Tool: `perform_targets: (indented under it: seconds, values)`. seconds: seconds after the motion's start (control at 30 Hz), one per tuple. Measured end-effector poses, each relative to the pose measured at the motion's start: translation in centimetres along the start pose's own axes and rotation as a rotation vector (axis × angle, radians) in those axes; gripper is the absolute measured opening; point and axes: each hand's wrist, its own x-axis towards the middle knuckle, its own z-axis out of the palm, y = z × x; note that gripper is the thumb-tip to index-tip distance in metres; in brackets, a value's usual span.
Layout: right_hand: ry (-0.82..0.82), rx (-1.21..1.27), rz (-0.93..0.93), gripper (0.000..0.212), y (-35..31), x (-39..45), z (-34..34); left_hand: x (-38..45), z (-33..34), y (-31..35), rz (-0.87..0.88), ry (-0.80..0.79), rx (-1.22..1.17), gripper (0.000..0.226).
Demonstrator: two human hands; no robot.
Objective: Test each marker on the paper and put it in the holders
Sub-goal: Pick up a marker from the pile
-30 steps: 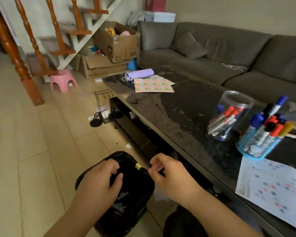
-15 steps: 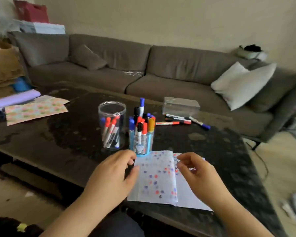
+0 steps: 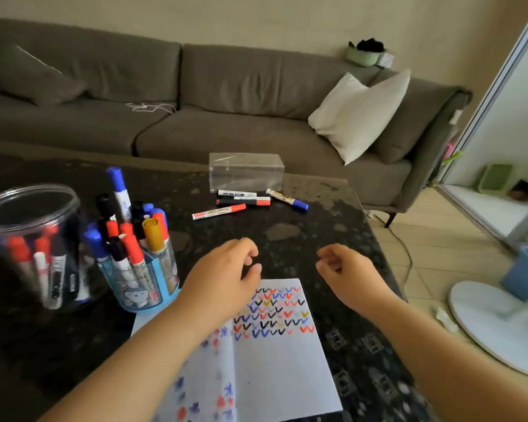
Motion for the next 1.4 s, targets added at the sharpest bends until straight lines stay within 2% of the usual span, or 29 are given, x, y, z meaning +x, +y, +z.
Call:
perform_targets:
  seconds: [0.2,0.33,0.5,0.67,0.87,1.0,1.1,1.2,1.3,1.4]
  values:
    - [0.056,-0.166,0.017,0.048,1.8,10.5,2.0,6.8,4.7,-2.6,-0.042,-0.076,0.003,0.014]
    - [0.094,-0.293,-0.042,0.056,2.3,18.0,3.8,11.5,7.3,-4.7,-0.053,-0.08,0.034,0.02]
    - [0.113,-0.387,-0.054,0.053,3.1,25.0,6.4,15.0,10.5,-6.8,-0.101,-0.014,0.076,0.021]
    - [0.191,-0.376,-0.044,0.032,3.7,26.5,7.2,15.8,11.8,-7.1,-0.094,-0.005,0.063,0.021]
    - [0.256,-0.02,-0.094,0.014,1.8,19.3,3.8,13.3,8.9,-5.6,-0.07,-0.013,-0.008,0.019]
    - [0.264,0.213,-0.141,0.018,-0.5,11.3,1.4,8.9,5.5,-3.5,-0.044,-0.027,-0.094,0.015]
    - [0.125,0.371,-0.133,0.013,-2.5,5.1,0.6,5.2,2.8,-1.7,-0.075,-0.065,-0.202,0.012]
    - [-0.053,0.69,-0.11,0.013,-4.2,-0.5,1.0,1.5,0.7,-0.5,-0.143,-0.096,-0.297,0.013]
    - [-0.184,0.837,0.023,0.021,-5.2,-5.3,2.1,-1.8,-0.3,0.1,-0.271,-0.153,-0.438,0.007]
    - [-0.345,1.13,0.275,0.031,-5.8,-8.8,3.1,-4.2,-0.2,0.5,-0.448,-0.211,-0.708,0.017]
